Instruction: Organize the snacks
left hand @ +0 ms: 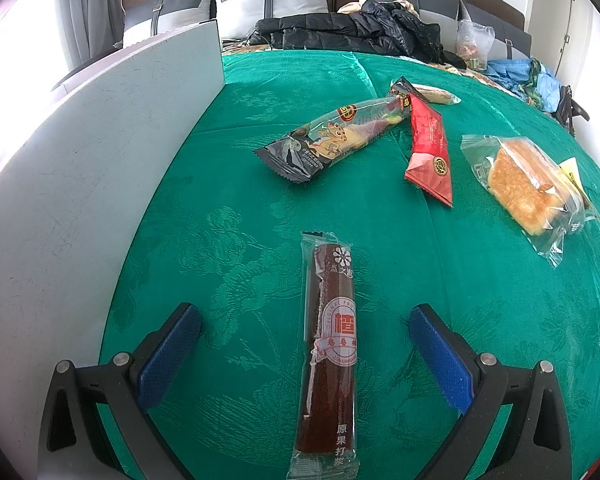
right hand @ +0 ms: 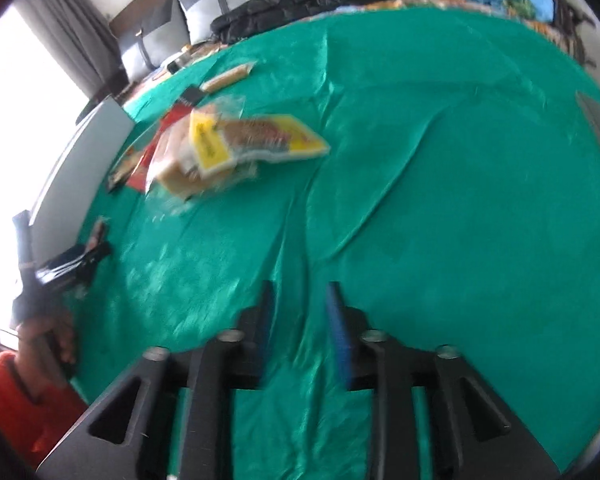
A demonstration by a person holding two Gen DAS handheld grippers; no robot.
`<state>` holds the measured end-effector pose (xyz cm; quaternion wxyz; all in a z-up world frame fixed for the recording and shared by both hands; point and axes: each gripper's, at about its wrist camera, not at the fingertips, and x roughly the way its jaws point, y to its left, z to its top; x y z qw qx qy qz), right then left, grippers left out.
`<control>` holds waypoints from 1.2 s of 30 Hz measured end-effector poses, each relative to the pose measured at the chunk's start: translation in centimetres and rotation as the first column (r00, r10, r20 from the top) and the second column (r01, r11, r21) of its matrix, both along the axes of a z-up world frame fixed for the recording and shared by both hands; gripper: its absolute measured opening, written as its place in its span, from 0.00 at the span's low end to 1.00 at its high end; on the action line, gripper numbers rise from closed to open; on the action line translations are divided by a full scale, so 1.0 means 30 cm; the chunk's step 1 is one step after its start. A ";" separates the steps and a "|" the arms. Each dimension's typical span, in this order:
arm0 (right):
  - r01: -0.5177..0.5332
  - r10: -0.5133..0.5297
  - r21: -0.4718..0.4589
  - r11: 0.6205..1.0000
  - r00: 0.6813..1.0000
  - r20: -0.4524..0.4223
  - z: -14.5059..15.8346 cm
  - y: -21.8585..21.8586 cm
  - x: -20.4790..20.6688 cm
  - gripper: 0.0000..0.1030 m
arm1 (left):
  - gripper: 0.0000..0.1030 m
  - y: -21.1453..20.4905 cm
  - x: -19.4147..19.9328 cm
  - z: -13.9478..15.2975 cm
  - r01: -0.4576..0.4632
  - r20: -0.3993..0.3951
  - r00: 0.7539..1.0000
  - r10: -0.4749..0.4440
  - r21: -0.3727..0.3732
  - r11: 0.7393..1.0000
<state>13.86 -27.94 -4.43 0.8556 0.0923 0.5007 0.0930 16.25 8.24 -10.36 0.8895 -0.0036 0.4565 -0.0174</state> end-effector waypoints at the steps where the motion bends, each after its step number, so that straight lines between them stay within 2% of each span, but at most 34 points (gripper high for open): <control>1: -0.008 0.008 -0.008 1.000 1.000 0.019 0.021 0.000 0.023 0.60 | 1.00 0.000 0.000 0.000 0.000 0.000 1.000 0.000 0.000 1.000; 2: -0.009 0.008 0.024 1.000 1.000 0.025 0.045 0.000 0.064 0.69 | 1.00 0.001 0.000 0.000 0.001 0.000 1.000 -0.001 -0.001 1.000; 3: 0.010 -0.010 0.095 0.995 1.000 -0.004 0.050 -0.015 0.101 0.69 | 1.00 0.000 0.000 0.000 0.001 0.000 1.000 -0.001 -0.001 1.000; 4: 0.063 -0.051 0.212 0.975 0.997 -0.061 0.047 -0.038 0.155 0.69 | 1.00 0.000 0.000 0.000 0.001 0.000 1.000 -0.001 -0.001 1.000; 5: 0.115 -0.087 0.285 0.952 0.990 -0.110 0.030 -0.051 0.191 0.69 | 1.00 0.000 0.000 0.000 0.001 0.000 1.000 -0.001 -0.001 1.000; 7: 0.281 -0.174 0.456 0.844 0.949 -0.263 -0.044 -0.092 0.280 0.69 | 1.00 0.000 0.001 0.000 0.001 0.000 1.000 -0.001 -0.001 1.000; 9: 0.374 -0.219 0.507 0.777 0.915 -0.339 -0.112 -0.089 0.330 0.68 | 1.00 0.002 -0.001 -0.001 0.001 0.000 1.000 -0.001 -0.001 1.000; 10: 0.410 -0.248 0.500 0.763 0.900 -0.360 -0.145 -0.086 0.358 0.67 | 1.00 -0.001 0.001 0.000 0.001 0.000 1.000 -0.001 -0.002 1.000; 12: 0.440 -0.302 0.551 0.709 0.895 -0.327 -0.158 -0.091 0.391 0.64 | 1.00 0.002 -0.001 -0.002 0.000 0.000 1.000 0.000 -0.001 1.000; 13: 0.458 -0.326 0.569 0.683 0.888 -0.323 -0.164 -0.091 0.405 0.51 | 1.00 -0.001 0.001 -0.002 0.001 0.000 1.000 -0.001 -0.001 1.000; 14: 0.460 -0.325 0.582 0.671 0.887 -0.327 -0.173 -0.085 0.424 0.28 | 1.00 0.000 0.001 0.000 0.001 0.000 1.000 -0.001 -0.001 1.000; 15: 0.451 -0.292 0.609 0.652 0.891 -0.347 -0.198 -0.074 0.444 0.25 | 1.00 -0.001 0.001 0.001 0.001 0.000 1.000 -0.001 -0.001 1.000; 16: 0.452 -0.267 0.636 0.625 0.890 -0.369 -0.220 -0.069 0.453 0.10 | 1.00 -0.001 0.000 0.000 0.000 0.000 1.000 0.000 -0.001 1.000; 17: 0.457 -0.276 0.640 0.618 0.888 -0.367 -0.219 -0.077 0.452 0.05 | 1.00 0.000 0.000 -0.001 0.000 0.000 1.000 0.000 -0.001 1.000; 18: 0.446 -0.286 0.638 0.628 0.895 -0.343 -0.207 -0.083 0.446 0.05 | 1.00 -0.003 0.001 0.000 0.000 0.000 1.000 0.000 -0.001 1.000; 20: 0.379 -0.286 0.657 0.652 0.925 -0.250 -0.166 -0.088 0.430 0.04 | 1.00 -0.003 0.001 -0.001 0.000 0.000 1.000 0.000 -0.001 1.000; 24: 0.293 -0.255 0.726 0.622 0.953 -0.167 -0.095 -0.124 0.346 0.03 | 1.00 0.001 0.000 -0.002 0.001 0.000 1.000 -0.001 -0.001 1.000; 29: 0.170 -0.132 0.798 0.578 0.985 -0.114 -0.030 -0.164 0.171 0.03 | 1.00 -0.001 0.002 -0.002 0.001 0.001 1.000 -0.001 -0.001 1.000; 30: 0.153 -0.096 0.794 0.589 0.988 -0.119 -0.033 -0.176 0.132 0.03 | 1.00 -0.001 0.002 -0.002 0.001 0.000 1.000 -0.001 -0.001 1.000; 31: 0.147 -0.072 0.769 0.622 0.989 -0.130 -0.043 -0.191 0.096 0.03 | 1.00 -0.002 0.002 -0.002 0.001 0.000 1.000 -0.001 -0.001 1.000; 33: 0.151 -0.078 0.639 0.755 0.987 -0.140 -0.057 -0.207 0.046 0.07 | 1.00 0.001 0.001 -0.002 0.001 0.000 1.000 -0.001 -0.001 1.000; 34: 0.159 -0.104 0.518 0.840 0.986 -0.134 -0.060 -0.213 0.025 0.08 | 1.00 -0.001 0.002 -0.002 0.001 0.000 1.000 -0.001 -0.001 1.000; 36: 0.178 -0.152 0.344 0.922 0.983 -0.100 -0.062 -0.209 -0.005 0.15 | 1.00 -0.001 0.002 -0.002 0.001 0.000 1.000 -0.001 -0.001 1.000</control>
